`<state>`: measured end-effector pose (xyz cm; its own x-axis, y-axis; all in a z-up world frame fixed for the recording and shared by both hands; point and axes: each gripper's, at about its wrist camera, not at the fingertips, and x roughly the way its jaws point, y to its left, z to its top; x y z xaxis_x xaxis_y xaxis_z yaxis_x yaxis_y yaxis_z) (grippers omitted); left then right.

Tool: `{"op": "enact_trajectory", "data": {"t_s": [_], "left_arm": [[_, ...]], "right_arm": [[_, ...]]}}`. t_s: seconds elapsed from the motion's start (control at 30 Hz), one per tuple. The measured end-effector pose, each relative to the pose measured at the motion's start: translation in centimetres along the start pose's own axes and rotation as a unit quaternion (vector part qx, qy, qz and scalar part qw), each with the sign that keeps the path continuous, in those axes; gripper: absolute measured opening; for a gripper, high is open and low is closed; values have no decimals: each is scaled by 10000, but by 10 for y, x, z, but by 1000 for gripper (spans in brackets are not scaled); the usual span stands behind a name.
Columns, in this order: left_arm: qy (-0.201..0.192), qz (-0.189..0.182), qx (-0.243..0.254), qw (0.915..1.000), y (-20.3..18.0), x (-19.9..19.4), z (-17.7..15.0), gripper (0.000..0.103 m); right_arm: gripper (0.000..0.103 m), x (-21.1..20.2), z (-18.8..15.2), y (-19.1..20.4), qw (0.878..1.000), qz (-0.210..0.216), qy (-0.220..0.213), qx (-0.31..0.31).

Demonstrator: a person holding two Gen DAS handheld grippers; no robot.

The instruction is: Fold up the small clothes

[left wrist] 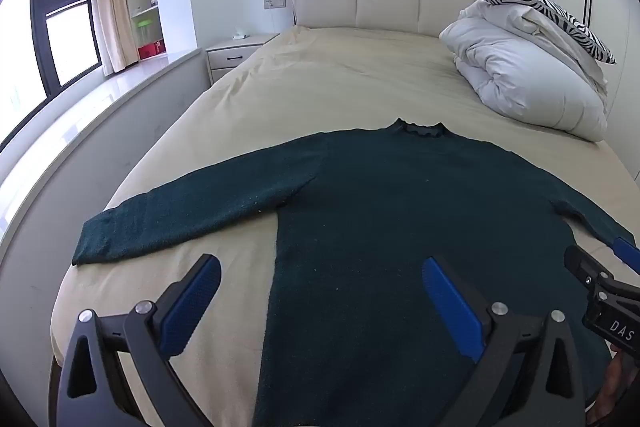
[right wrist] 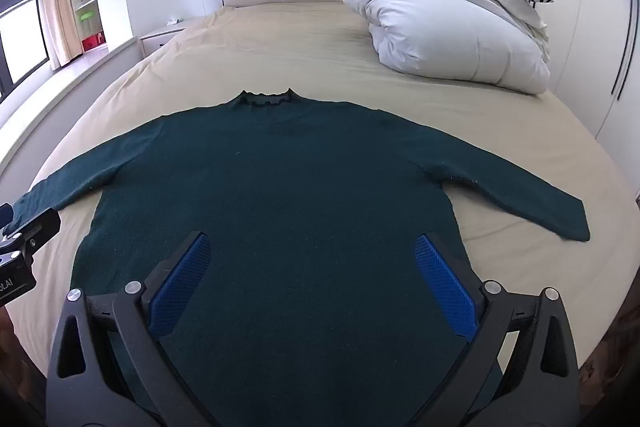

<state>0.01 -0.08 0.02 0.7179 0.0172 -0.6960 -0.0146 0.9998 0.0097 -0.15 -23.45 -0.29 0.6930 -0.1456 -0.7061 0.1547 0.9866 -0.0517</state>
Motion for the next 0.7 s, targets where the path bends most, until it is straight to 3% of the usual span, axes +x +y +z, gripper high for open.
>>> {"op": "enact_trajectory", "data": {"t_s": [0.7], "left_arm": [[-63,-12,-64,10000,1,0,0,103]], "right_arm": [[103,0,-2,2,10000,13,-4,-4]]}}
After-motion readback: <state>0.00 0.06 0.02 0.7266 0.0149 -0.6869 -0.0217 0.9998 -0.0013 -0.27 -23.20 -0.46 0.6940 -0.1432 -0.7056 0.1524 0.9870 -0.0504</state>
